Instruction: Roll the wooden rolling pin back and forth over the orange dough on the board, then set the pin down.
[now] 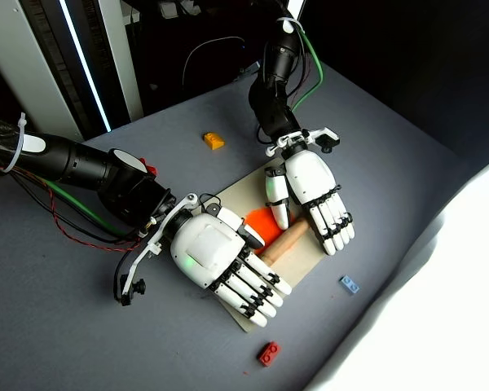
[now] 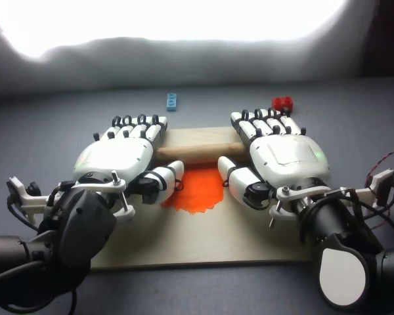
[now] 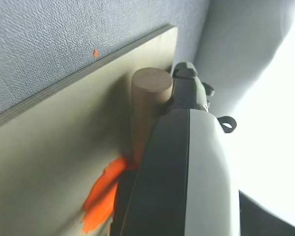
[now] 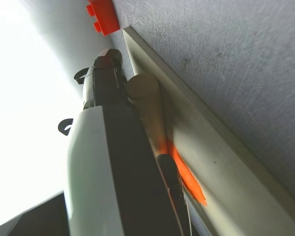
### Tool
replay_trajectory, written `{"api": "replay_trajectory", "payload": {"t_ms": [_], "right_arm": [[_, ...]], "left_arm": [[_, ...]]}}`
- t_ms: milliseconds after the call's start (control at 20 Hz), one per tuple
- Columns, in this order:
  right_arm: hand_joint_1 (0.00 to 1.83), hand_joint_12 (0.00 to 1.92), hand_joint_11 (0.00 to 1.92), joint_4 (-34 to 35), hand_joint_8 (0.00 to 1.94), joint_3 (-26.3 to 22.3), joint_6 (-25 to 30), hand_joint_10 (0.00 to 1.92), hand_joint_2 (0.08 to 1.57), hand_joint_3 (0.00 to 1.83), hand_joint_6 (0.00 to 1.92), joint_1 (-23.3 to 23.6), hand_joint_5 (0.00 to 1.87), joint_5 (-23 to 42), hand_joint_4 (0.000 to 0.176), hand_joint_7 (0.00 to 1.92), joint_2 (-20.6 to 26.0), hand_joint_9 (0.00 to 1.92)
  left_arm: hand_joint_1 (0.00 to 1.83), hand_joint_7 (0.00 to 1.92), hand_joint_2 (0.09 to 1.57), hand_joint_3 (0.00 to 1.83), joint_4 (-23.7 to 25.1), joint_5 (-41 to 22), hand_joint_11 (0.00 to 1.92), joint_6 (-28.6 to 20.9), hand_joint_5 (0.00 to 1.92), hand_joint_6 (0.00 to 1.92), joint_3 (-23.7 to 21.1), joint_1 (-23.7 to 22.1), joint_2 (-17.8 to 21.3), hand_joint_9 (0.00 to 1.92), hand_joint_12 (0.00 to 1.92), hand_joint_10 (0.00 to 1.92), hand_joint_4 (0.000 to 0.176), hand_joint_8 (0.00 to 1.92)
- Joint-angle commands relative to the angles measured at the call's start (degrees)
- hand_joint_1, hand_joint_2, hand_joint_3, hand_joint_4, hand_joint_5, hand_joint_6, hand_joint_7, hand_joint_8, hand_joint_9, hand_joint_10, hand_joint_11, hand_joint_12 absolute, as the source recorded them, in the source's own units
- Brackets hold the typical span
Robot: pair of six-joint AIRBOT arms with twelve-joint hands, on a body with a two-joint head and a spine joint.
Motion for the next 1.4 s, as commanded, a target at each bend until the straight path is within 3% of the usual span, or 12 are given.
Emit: {"api": "replay_trajectory", "payload": {"t_ms": [0,850,1100,1350], "right_arm": [[0.0,0.32,0.0,-3.4,0.0,0.3,0.5,0.01,1.57,0.03,0.0,0.4,0.14,-3.3,0.0,0.15,0.0,0.12],[0.0,0.36,0.0,-4.4,0.0,2.6,1.2,0.0,1.57,0.02,0.0,1.0,0.15,-2.6,0.0,0.16,0.0,0.14],[0.0,0.26,0.0,-5.4,0.0,2.6,1.6,0.0,1.57,0.01,0.0,1.1,0.13,-2.9,0.0,0.14,0.0,0.11],[0.0,0.28,0.0,-5.6,0.0,3.3,2.1,0.0,1.57,0.01,0.0,1.3,0.12,-2.7,0.0,0.14,0.1,0.11]], "left_arm": [[0.0,0.0,1.57,0.03,2.5,-4.9,0.0,0.3,0.0,0.0,0.6,-0.6,0.0,0.0,0.0,0.0,0.0,0.0],[0.0,0.01,1.57,0.04,2.5,-3.0,0.0,0.3,0.01,0.0,4.0,-2.4,-1.7,0.0,0.0,0.0,0.0,0.0],[0.0,0.02,1.56,0.03,2.5,-2.9,0.0,0.5,0.0,0.0,4.1,-2.4,-1.7,0.0,0.0,0.0,0.0,0.0],[0.0,0.01,1.57,0.03,2.5,-2.7,0.0,0.7,0.01,0.0,3.9,-2.4,-1.7,0.0,0.0,0.0,0.0,0.0]]}}
